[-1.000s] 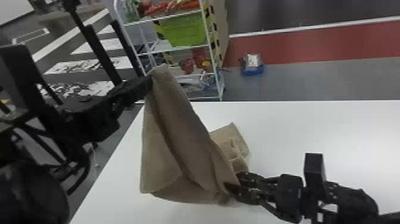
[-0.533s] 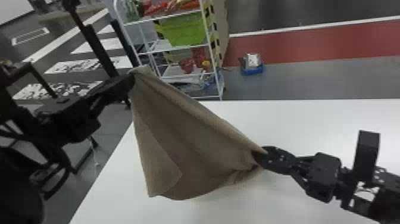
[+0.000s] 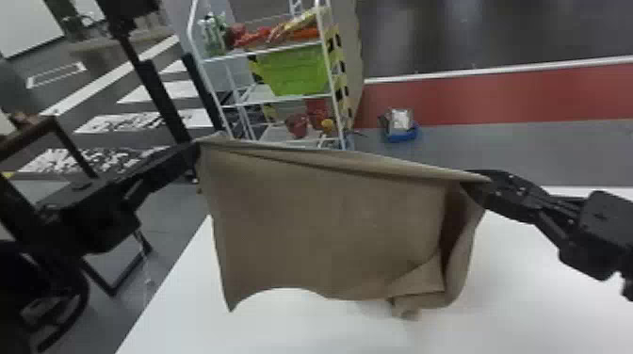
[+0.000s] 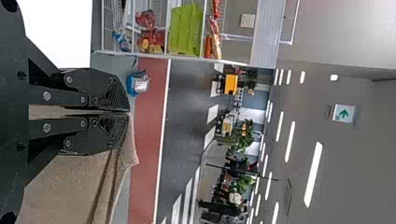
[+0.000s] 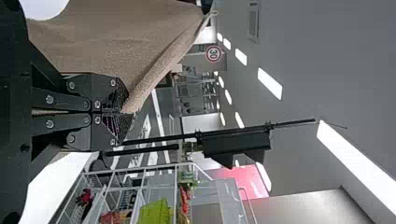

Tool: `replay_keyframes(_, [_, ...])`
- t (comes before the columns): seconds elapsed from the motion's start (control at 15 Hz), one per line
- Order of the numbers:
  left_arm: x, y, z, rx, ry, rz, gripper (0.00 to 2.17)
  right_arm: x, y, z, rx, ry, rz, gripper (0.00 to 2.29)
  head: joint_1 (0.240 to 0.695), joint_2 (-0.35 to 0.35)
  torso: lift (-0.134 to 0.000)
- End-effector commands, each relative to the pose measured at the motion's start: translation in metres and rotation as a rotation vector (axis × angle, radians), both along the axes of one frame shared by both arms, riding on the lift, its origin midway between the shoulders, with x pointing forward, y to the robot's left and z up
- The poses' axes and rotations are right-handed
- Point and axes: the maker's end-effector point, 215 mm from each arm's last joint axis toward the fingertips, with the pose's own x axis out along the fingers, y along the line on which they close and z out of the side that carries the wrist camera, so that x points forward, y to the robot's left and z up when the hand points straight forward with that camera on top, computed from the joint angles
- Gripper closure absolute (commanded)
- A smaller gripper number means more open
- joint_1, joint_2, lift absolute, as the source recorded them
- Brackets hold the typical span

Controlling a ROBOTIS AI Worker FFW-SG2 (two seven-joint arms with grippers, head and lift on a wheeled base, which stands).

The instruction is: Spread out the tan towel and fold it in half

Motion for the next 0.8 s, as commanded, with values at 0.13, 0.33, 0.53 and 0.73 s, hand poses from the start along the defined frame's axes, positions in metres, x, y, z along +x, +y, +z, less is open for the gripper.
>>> replay_keyframes(0.13, [-0.003, 0.009, 0.002, -0.009, -0.009, 0.017, 1.08, -0.009, -0.021, 0.053, 0.060, -0.066, -0.017, 2.26, 0.549, 0.350, -0.124])
replay_keyframes(0.33, [-0.006, 0.013, 0.000, -0.014, -0.004, 0.024, 1.08, -0.015, -0.043, 0.070, 0.085, -0.082, -0.052, 2.26, 0.520, 0.350, -0.124])
replay_keyframes(0.53, [-0.012, 0.014, -0.015, -0.020, 0.033, 0.017, 1.08, -0.057, -0.004, 0.020, -0.064, -0.064, 0.083, 2.26, 0.520, 0.350, -0.124])
replay_keyframes(0.73, [-0.014, 0.010, -0.020, -0.030, 0.042, -0.008, 1.08, -0.063, 0.015, -0.005, -0.110, -0.048, 0.104, 2.26, 0.595, 0.350, -0.124])
